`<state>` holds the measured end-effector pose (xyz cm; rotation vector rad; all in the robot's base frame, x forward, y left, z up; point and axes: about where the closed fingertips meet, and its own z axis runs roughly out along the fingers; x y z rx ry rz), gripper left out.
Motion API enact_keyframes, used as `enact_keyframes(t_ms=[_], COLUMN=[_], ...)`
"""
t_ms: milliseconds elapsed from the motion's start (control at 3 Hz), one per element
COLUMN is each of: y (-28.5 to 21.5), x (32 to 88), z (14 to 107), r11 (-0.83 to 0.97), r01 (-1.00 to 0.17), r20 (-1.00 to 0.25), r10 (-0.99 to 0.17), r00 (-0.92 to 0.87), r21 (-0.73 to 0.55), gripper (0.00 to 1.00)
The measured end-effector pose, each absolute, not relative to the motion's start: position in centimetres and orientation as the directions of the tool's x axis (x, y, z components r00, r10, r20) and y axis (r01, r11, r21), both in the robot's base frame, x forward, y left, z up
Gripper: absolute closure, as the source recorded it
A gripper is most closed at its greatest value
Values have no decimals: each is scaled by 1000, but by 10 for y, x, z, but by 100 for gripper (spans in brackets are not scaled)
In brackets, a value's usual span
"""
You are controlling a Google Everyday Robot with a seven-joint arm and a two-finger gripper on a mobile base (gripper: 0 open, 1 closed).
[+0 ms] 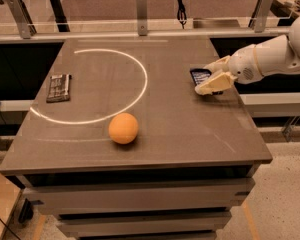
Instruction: Move rxbar blueberry near rxbar chocolate
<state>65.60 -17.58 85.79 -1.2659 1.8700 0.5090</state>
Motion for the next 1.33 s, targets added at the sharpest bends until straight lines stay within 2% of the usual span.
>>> enact_keyframes(t_ms=[333,667,1000,1333], y=[-161,-160,-134,-83], x=[659,659,661,662], z=[899,899,894,888], r11=[387,386,351,262], r01=[-908,-908,-924,-953], r20=[-823,-823,-832,-831], r10=[-560,-560,-550,-556], r00=[-93,-93,-71,-19], r21=[-160,-160,-154,-154], gripper=[100,100,100,100])
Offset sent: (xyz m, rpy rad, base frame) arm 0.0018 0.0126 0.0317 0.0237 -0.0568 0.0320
